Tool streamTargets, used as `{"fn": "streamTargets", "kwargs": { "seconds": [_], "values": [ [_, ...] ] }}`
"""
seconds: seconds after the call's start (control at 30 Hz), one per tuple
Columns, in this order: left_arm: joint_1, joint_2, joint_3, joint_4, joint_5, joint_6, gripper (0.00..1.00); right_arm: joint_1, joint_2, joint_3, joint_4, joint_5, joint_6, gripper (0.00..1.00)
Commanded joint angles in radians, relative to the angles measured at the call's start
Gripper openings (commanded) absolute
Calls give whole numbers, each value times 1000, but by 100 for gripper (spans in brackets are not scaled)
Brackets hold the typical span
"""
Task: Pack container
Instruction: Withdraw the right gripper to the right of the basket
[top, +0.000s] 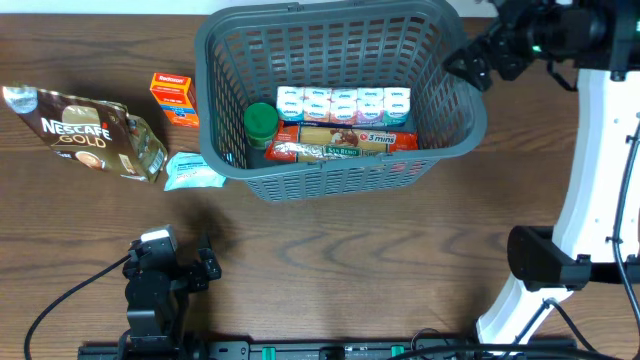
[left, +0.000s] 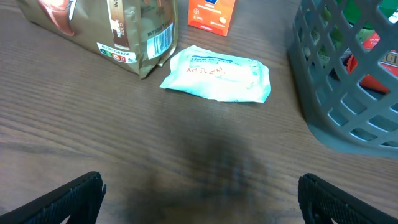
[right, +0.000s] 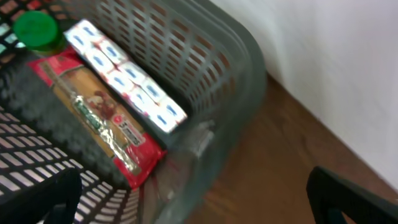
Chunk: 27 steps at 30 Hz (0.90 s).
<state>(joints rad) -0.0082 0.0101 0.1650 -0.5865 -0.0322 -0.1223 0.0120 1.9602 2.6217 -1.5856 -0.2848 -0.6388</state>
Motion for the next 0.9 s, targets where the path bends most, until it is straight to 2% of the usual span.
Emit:
{"fn": "streamTargets", "kwargs": {
  "seconds": [0.0, 0.17, 0.3, 0.4, 0.47, 0.7, 0.87],
  "values": [
    [5, -6, -13, 2, -1, 17, 99, 5, -124, -12, -16, 48, 32, 99],
    [5, -6, -13, 2, -1, 17, 98, 6, -347, -188, -11, 60, 32, 99],
    [5, -6, -13, 2, -1, 17, 98, 9, -475, -307, -32, -6, 193, 99],
    [5, -6, -13, 1, -1, 17, 98, 9, -524, -318, -113, -109, 280, 99],
    [5, -6, -13, 2, -1, 17, 99, 9, -562, -336, -113, -78, 406, 99],
    [5, -6, -13, 2, -1, 17, 98, 9, -671, -383, -113, -71, 436, 99],
    [5, -6, -13, 1, -1, 17, 98, 9, -767, -576, -113, -62, 440, 99]
  ]
}}
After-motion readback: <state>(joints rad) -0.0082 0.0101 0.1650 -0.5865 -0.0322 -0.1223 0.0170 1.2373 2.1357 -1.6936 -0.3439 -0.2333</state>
